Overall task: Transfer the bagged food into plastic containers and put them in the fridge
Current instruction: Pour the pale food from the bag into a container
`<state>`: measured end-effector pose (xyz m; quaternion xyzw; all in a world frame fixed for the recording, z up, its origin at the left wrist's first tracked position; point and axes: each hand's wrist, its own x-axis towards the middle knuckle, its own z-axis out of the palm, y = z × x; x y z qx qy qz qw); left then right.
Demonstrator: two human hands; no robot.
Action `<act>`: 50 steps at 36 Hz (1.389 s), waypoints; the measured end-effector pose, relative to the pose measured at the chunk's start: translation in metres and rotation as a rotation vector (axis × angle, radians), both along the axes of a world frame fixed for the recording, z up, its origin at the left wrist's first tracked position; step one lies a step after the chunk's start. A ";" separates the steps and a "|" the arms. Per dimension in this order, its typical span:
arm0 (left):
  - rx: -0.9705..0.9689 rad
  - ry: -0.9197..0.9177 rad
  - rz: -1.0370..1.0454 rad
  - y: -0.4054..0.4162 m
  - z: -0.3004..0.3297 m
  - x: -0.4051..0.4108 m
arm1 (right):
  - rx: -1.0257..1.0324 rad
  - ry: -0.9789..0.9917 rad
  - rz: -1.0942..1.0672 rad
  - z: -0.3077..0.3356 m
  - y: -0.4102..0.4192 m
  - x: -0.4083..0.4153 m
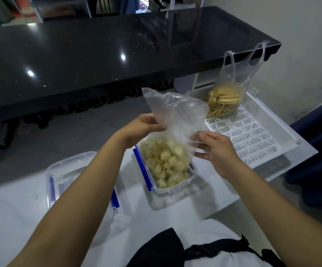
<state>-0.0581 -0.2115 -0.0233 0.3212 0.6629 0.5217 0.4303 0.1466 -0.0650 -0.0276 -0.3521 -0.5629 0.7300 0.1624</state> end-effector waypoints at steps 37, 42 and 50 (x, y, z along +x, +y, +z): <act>0.227 0.095 0.378 -0.055 0.016 -0.003 | 0.107 0.016 0.054 0.022 -0.021 -0.014; 0.255 0.130 0.409 -0.060 0.022 -0.005 | 0.143 0.028 0.065 0.028 -0.020 -0.025; 0.221 0.131 0.442 -0.071 0.025 -0.005 | 0.192 -0.018 0.144 0.026 -0.020 -0.031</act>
